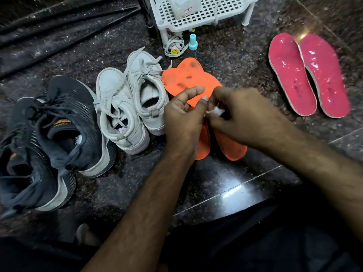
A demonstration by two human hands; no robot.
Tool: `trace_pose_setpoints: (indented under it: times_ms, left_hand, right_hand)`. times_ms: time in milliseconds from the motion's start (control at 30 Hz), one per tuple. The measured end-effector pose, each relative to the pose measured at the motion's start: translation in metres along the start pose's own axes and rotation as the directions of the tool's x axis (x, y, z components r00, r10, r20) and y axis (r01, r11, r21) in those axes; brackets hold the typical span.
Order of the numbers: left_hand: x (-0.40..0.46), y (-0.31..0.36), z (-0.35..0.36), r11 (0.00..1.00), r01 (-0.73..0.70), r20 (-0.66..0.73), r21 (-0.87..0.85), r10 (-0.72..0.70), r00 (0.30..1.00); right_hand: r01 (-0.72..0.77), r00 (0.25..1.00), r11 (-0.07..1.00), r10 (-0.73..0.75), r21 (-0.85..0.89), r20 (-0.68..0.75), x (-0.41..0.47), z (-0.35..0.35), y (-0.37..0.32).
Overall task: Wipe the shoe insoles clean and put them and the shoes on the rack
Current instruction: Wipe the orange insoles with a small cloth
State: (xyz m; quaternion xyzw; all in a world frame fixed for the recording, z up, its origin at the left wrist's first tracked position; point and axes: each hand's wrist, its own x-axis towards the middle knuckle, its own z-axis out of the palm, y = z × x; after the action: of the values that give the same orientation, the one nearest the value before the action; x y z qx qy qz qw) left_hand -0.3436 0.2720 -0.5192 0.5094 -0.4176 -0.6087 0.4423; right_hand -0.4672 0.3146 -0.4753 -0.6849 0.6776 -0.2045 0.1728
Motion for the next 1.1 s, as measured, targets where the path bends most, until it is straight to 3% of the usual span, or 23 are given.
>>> trace_pose_setpoints:
  times_ms: [100, 300, 467, 733, 933, 1100]
  left_hand:
    - [0.000, 0.002, -0.001, 1.000, 0.008, -0.019, 0.025, -0.008, 1.000]
    - [-0.006, 0.006, 0.002, 1.000, 0.007, 0.052, -0.030, -0.005, 0.999]
    - [-0.001, 0.003, 0.001, 0.998, -0.052, 0.055, 0.046, 0.049, 0.997]
    - [-0.006, 0.002, 0.002, 0.999, 0.038, 0.145, -0.004, -0.037, 0.989]
    - [-0.005, 0.006, 0.002, 0.997, 0.066, 0.099, -0.040, -0.062, 0.993]
    - [-0.007, 0.007, 0.003, 0.999, 0.048, 0.121, -0.002, -0.048, 0.991]
  right_hand:
    - [-0.012, 0.999, 1.000, 0.012, 0.006, 0.035, -0.001, 0.003, -0.001]
    - [-0.186, 0.979, 0.982, 0.182, -0.037, -0.094, 0.009, -0.026, 0.026]
    - [-0.002, 1.000, 1.000, 0.001, -0.030, -0.027, -0.003, -0.004, -0.003]
    - [-0.144, 0.985, 0.989, 0.139, -0.040, -0.098, 0.007, -0.025, 0.024]
    - [0.006, 1.000, 1.000, -0.007, -0.023, -0.011, -0.006, -0.002, -0.004]
    - [-0.163, 0.984, 0.986, 0.161, -0.024, -0.073, 0.007, -0.026, 0.026]
